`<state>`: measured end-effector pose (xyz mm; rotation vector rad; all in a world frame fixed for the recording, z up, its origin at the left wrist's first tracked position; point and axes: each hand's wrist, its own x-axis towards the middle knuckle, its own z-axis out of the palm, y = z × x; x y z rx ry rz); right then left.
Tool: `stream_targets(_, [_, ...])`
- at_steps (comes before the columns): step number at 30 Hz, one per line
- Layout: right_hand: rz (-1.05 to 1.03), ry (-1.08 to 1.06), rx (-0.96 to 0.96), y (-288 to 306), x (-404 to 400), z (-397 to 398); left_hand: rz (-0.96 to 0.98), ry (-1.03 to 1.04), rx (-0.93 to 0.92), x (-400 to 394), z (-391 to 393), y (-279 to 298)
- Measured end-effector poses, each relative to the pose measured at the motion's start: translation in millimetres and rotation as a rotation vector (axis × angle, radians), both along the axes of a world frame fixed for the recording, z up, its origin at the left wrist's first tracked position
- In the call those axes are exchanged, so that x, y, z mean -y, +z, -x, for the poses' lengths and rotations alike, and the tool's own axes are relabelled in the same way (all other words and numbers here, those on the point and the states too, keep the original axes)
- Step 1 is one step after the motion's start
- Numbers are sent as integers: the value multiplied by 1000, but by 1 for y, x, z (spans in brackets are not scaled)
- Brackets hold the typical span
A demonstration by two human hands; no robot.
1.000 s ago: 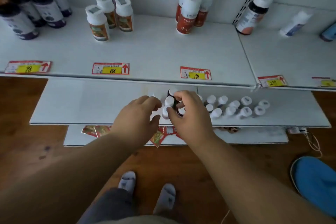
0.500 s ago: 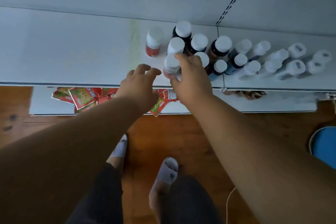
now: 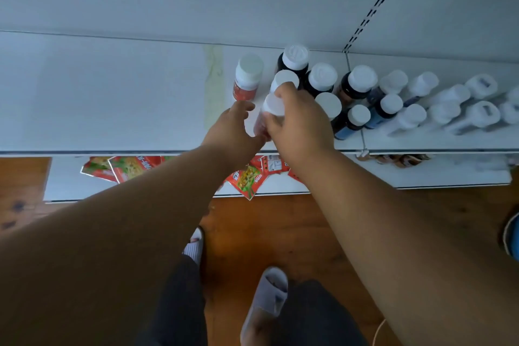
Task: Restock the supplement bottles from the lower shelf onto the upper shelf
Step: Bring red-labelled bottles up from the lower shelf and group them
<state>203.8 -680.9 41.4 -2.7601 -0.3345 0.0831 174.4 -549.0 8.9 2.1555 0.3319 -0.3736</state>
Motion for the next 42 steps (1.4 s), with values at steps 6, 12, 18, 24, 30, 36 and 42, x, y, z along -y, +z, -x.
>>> stream_targets(6, [-282,65,-62,113,-4,59,673,642,-299,-21,65,108])
stream_targets(12, [-463,191,-212,252,0,139,1133,724,-503,-39,167,226])
stream_targets(18, [-521,142,-212,329,-1,160,1282,549,-482,-44,202,299])
stream_targets(24, [-615,34,-130,375,-24,157,1300,431,-394,-64,187,361])
stream_targets(30, [-716,0,-100,413,-33,131,1201,378,-233,-72,151,407])
stream_targets(36, [-700,-50,-26,426,-7,73,961,238,-40,-47,86,424])
stream_targets(42, [-739,-89,3,422,31,-13,330,13,120,-4,0,427])
